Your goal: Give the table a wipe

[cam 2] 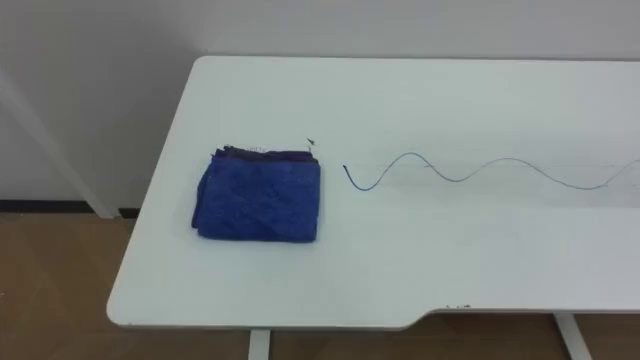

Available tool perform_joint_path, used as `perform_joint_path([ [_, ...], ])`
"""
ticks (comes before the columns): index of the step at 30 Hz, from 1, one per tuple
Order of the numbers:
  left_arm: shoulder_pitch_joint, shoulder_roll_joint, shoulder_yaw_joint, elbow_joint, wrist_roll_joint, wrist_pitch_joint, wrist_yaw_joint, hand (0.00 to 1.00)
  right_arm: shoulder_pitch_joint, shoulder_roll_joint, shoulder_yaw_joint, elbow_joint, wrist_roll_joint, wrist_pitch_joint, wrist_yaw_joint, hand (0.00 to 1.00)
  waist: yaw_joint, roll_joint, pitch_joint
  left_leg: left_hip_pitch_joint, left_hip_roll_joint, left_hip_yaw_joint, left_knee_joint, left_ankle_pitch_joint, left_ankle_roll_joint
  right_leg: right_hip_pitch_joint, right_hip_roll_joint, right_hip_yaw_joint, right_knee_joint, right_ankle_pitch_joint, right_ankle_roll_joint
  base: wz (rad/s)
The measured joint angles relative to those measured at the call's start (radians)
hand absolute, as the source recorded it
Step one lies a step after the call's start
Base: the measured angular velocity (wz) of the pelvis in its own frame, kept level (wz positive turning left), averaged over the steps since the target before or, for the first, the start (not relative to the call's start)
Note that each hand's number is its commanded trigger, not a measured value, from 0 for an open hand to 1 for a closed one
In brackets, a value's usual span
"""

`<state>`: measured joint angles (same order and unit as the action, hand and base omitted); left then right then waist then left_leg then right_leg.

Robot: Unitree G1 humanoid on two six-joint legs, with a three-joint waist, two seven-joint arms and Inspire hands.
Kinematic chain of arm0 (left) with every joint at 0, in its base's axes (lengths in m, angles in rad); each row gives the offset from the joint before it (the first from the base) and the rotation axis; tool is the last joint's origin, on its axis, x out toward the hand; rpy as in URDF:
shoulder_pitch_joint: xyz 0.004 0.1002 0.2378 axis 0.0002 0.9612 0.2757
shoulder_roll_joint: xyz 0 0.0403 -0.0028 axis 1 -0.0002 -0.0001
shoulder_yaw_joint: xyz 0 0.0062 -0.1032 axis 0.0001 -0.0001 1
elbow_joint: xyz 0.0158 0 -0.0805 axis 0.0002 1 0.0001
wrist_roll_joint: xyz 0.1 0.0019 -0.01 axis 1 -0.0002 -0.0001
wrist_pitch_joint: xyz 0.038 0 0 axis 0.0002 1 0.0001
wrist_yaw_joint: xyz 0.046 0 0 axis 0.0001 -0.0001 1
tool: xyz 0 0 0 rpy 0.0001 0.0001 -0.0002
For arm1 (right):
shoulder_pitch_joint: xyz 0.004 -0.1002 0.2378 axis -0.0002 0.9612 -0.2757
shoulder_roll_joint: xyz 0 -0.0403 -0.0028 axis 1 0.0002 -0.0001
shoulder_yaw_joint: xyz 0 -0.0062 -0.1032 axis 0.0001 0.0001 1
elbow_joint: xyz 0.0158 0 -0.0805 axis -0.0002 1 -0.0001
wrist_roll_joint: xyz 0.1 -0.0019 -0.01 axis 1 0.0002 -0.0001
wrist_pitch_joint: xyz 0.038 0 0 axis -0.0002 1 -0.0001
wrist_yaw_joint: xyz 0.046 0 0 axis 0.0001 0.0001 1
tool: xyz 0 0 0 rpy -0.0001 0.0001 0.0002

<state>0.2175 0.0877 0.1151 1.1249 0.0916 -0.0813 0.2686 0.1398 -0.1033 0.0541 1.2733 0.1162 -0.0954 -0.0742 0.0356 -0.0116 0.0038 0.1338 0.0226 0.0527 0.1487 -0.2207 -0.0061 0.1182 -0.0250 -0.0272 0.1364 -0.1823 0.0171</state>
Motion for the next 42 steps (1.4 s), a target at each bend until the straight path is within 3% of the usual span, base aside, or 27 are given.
perform_joint_path([
  [17, -0.003, 0.001, -0.001, 0.000, -0.023, -0.005, -0.016, 0.00, -0.004, 0.000, 0.000, 0.003, 0.005, 0.000, -0.003, 0.00, -0.001, -0.002, 0.0025, 0.015, 0.001, 0.004, -0.012, 0.000, 0.000, 0.006, 0.002, 0.004, 0.008, 0.000, 0.000, -0.01],
  [21, 0.012, 0.002, 0.001, 0.000, -0.023, -0.004, -0.020, 0.00, 0.001, 0.000, -0.004, 0.016, 0.060, 0.008, -0.009, 0.00, -0.002, -0.005, -0.0009, 0.019, 0.001, 0.008, -0.014, 0.000, 0.000, 0.002, 0.002, 0.005, 0.008, 0.000, 0.000, -0.04],
  [24, 0.023, 0.001, 0.035, -0.002, -0.018, 0.018, -0.025, 0.00, 0.008, -0.001, -0.091, 0.051, 0.125, 0.025, -0.024, 0.00, -0.009, -0.014, -0.0034, 0.023, 0.001, 0.007, -0.014, 0.000, 0.000, 0.007, 0.001, 0.000, 0.006, 0.000, 0.000, 0.00],
  [30, 0.054, 0.017, 0.174, -0.006, -0.010, 0.061, -0.023, 0.00, 0.045, -0.031, -0.315, 0.089, 0.274, 0.078, -0.080, 0.00, -0.042, -0.032, 0.0026, 0.057, 0.000, 0.006, -0.015, -0.001, 0.000, 0.043, 0.000, -0.002, 0.000, -0.004, 0.000, 0.00],
  [32, 0.064, 0.019, 0.231, -0.020, -0.007, 0.072, -0.023, 0.00, 0.042, -0.057, -0.449, 0.089, 0.320, 0.098, -0.100, 0.00, -0.066, -0.037, 0.0015, 0.054, 0.000, 0.011, -0.015, -0.003, 0.003, 0.040, 0.000, -0.002, 0.002, -0.005, 0.000, -0.05],
  [35, 0.069, 0.029, 0.251, -0.027, 0.001, 0.084, -0.021, 0.00, 0.038, -0.102, -0.540, 0.089, 0.368, 0.116, -0.155, 0.00, -0.082, -0.041, 0.0009, 0.054, 0.000, 0.013, -0.014, -0.005, 0.005, 0.039, -0.001, 0.000, 0.005, -0.005, 0.001, -0.04],
  [38, 0.069, 0.035, 0.255, -0.027, 0.007, 0.100, -0.022, 0.00, 0.004, -0.141, -0.601, 0.082, 0.368, 0.124, -0.222, 0.00, -0.083, -0.043, 0.0004, 0.064, 0.001, 0.026, -0.014, -0.005, 0.005, 0.037, 0.002, 0.019, 0.018, -0.005, 0.001, -0.13],
  [42, 0.069, 0.050, 0.255, -0.029, 0.010, 0.106, -0.025, 0.00, -0.069, -0.187, -0.613, 0.032, 0.316, 0.139, -0.295, 0.00, -0.088, -0.054, -0.0026, 0.041, 0.000, 0.030, -0.011, -0.005, 0.006, 0.006, 0.001, 0.023, 0.036, -0.005, 0.002, -0.07],
])
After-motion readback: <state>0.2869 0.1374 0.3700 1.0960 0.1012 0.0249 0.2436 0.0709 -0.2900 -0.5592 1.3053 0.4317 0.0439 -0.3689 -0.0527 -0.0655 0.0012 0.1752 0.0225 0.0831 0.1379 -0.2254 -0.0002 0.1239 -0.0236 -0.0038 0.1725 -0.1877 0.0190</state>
